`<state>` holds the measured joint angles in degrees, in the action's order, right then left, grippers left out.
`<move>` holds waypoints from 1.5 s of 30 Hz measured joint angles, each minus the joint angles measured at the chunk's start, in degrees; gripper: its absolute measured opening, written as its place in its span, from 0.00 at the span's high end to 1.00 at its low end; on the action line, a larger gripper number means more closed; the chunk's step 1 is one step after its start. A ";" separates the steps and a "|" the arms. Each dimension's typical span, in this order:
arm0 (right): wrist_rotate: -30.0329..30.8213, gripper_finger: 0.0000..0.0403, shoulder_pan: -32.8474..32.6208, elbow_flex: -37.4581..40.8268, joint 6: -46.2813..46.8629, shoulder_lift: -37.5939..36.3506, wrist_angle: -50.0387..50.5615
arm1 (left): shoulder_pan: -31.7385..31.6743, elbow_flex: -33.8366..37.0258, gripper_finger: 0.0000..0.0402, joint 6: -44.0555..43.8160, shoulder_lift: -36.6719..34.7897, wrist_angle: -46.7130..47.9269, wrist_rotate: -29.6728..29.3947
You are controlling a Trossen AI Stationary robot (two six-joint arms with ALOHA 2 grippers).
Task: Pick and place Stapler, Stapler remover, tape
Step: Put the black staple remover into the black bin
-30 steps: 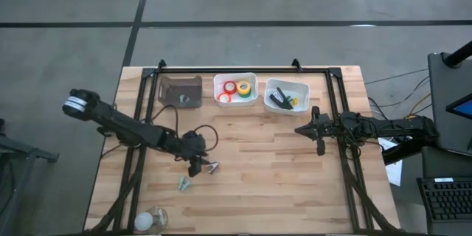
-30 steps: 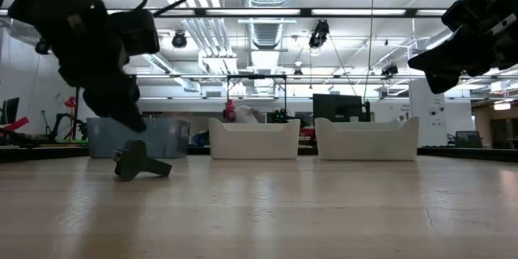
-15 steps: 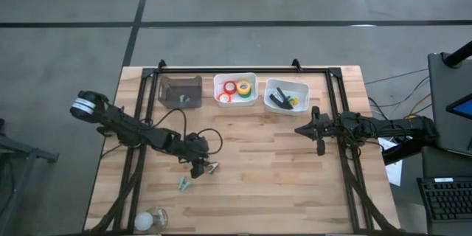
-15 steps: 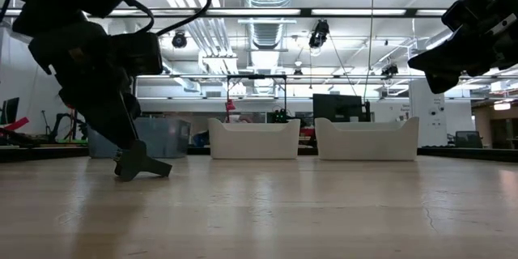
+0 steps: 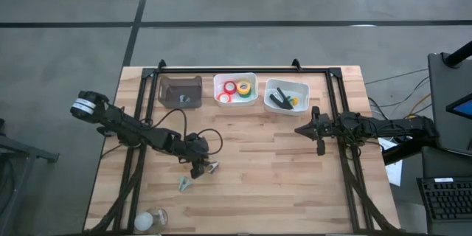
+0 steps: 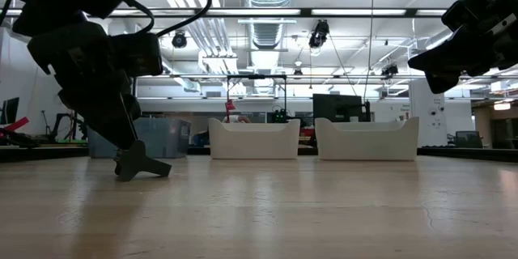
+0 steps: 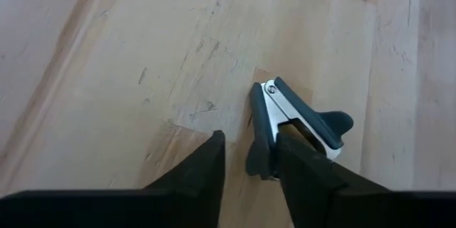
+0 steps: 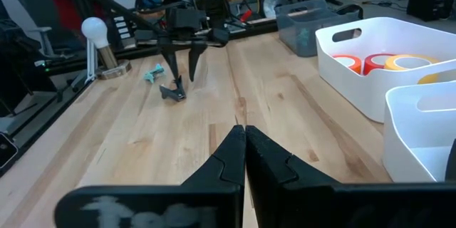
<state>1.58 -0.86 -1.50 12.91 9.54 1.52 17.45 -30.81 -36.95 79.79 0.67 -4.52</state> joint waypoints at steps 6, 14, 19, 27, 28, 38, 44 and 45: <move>0.02 0.98 -0.01 0.00 0.00 0.00 0.00 | -0.07 0.00 0.86 1.11 0.00 -0.51 0.38; 0.02 0.98 -0.01 0.00 -0.02 0.00 0.00 | -0.50 0.00 0.97 4.48 -0.02 -1.69 -0.88; 0.02 0.98 0.00 0.00 -0.01 0.00 0.00 | -1.04 0.00 0.98 6.07 -0.53 -1.54 -2.48; 0.02 0.98 0.01 0.00 0.00 0.00 0.00 | -1.40 0.07 0.98 9.43 -3.46 0.22 -10.33; 0.02 0.98 -0.01 0.00 -0.02 0.00 0.00 | -1.47 0.07 0.98 10.05 -4.27 0.81 -13.46; 0.02 0.98 0.01 0.00 0.00 0.00 0.00 | -1.92 0.07 0.97 10.21 -14.28 6.83 -49.69; 0.01 0.98 0.00 0.00 0.00 0.01 0.00 | -3.54 0.09 0.97 5.69 -20.03 12.32 -73.93; 0.02 0.98 0.01 0.00 0.00 0.00 0.00 | -4.23 0.11 0.98 5.75 -20.85 12.45 -75.38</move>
<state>1.61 -0.84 -1.50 12.91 9.54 1.52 13.22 -30.70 -31.19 58.93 13.12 -79.90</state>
